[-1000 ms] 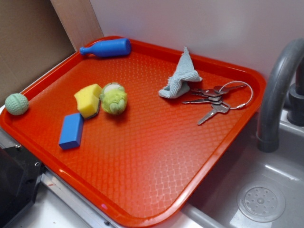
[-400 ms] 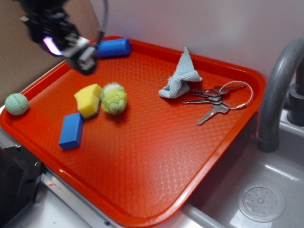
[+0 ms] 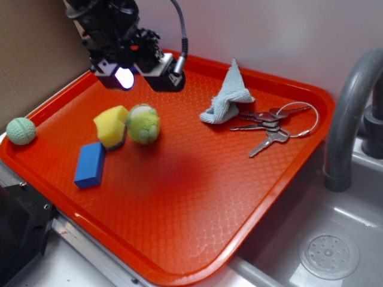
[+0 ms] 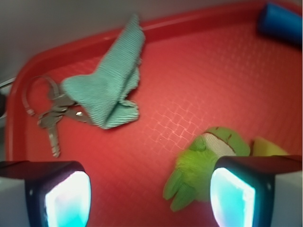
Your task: Grab the blue cloth.
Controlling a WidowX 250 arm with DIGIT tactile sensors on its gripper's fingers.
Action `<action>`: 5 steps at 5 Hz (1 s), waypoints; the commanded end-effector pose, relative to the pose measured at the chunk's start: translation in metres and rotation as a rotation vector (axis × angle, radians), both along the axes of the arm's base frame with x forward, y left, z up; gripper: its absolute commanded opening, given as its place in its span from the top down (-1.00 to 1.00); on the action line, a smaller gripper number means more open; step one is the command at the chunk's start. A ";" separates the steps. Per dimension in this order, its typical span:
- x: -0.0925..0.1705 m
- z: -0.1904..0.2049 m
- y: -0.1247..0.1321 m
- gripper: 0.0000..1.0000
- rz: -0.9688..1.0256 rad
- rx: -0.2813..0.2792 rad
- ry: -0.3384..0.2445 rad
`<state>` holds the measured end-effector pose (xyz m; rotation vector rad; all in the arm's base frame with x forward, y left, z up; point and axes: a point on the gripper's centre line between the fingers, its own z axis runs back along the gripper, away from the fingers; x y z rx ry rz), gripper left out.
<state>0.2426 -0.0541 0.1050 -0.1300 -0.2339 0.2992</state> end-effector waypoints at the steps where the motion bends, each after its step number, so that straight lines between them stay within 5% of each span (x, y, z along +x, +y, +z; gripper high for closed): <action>1: 0.014 0.016 0.005 -1.00 0.024 -0.015 -0.047; 3: 0.014 0.016 0.005 -1.00 0.024 -0.015 -0.047; 4: 0.034 -0.008 -0.023 -1.00 -0.036 0.012 -0.157; 5: 0.049 -0.024 -0.037 -1.00 -0.118 0.039 -0.206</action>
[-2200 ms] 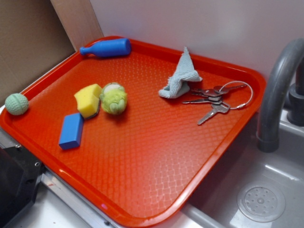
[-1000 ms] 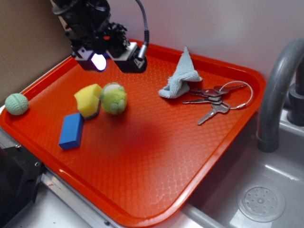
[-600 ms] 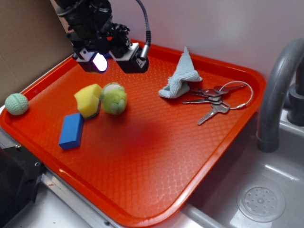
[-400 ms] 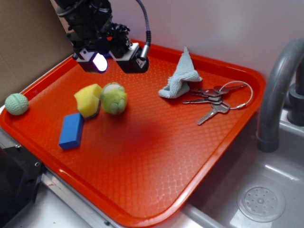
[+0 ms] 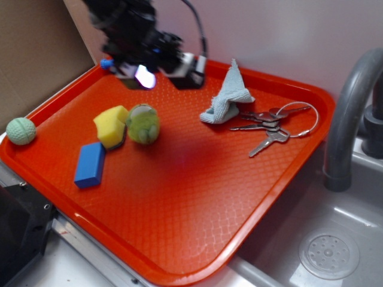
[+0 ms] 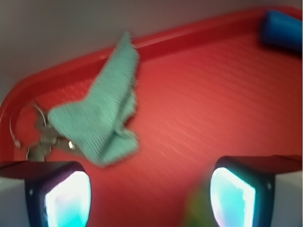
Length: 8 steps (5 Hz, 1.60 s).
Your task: Grab the blue cloth.
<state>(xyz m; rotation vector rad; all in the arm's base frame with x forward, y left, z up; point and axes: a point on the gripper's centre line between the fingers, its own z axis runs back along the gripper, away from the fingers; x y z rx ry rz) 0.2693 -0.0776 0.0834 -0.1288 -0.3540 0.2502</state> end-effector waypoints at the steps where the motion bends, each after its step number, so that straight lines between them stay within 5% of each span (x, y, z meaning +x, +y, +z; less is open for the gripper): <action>1: 0.039 -0.027 -0.026 -1.00 -0.155 0.035 -0.029; 2: 0.042 -0.042 -0.040 -1.00 -0.175 0.180 -0.062; 3: 0.053 -0.058 -0.039 -1.00 -0.130 0.254 -0.037; 4: 0.064 -0.063 -0.030 -1.00 -0.098 0.247 -0.004; 5: 0.071 -0.062 -0.017 1.00 -0.061 0.205 0.021; 7: 0.058 -0.018 0.026 1.00 0.052 0.096 0.273; 8: 0.026 0.015 0.045 1.00 0.118 0.021 0.355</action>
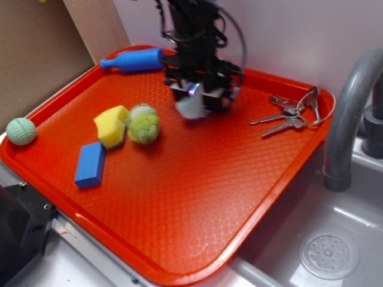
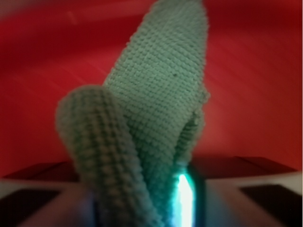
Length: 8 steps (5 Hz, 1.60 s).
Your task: Grab the blue cloth.
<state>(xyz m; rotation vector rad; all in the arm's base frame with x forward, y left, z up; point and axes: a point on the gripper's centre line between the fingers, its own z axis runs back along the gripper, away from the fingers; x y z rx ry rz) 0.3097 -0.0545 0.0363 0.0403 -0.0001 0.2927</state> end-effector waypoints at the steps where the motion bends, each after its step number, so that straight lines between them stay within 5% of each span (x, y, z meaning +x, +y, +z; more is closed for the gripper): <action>1: -0.061 0.093 0.025 1.00 -0.090 -0.048 -0.156; 2: -0.099 0.112 0.022 1.00 -0.342 -0.023 -0.293; 4: -0.091 0.106 0.011 1.00 -0.411 0.024 -0.227; 6: -0.090 0.154 -0.004 1.00 -0.353 0.019 -0.174; 8: -0.076 0.161 -0.012 1.00 -0.300 0.044 -0.103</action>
